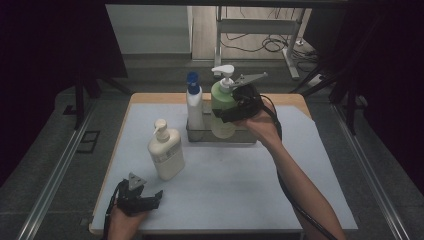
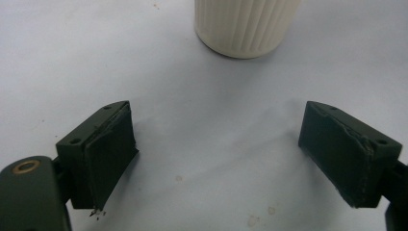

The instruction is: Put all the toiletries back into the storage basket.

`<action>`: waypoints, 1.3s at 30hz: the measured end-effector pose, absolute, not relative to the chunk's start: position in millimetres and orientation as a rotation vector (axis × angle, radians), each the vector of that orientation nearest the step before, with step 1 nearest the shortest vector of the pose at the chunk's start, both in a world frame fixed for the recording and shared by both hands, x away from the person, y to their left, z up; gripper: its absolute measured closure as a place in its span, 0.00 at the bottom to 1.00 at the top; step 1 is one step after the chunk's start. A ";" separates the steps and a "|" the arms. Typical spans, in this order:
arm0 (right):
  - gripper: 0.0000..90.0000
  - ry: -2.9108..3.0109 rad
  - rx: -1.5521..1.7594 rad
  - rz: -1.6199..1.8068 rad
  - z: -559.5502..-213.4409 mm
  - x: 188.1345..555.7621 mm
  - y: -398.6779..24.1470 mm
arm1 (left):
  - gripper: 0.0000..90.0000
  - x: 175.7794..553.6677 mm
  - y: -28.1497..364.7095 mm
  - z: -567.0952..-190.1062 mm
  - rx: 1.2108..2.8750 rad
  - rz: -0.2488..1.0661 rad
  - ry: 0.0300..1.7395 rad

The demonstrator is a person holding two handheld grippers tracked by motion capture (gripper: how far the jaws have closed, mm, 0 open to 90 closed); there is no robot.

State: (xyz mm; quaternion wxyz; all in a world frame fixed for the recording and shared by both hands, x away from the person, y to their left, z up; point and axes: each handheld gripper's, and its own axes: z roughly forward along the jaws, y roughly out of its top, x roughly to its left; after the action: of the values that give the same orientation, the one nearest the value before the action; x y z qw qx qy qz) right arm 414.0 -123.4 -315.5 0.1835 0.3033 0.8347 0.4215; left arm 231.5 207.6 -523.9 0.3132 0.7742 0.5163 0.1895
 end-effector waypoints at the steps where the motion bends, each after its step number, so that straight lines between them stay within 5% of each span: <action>1: 0.14 2.350 0.860 1.189 -315.6 415.9 -122.4 | 0.13 231.5 207.6 -523.9 2.042 0.500 1.362; 39: 0.14 2.311 0.969 1.105 -365.6 474.7 -107.0 | 0.13 231.8 207.7 -523.7 2.045 0.495 1.361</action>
State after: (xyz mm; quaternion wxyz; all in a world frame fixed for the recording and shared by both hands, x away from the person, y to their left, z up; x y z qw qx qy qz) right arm 474.7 -107.0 -365.6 0.2001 0.3468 0.8267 0.3952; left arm 231.8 207.7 -523.7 0.3125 0.7751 0.5161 0.1875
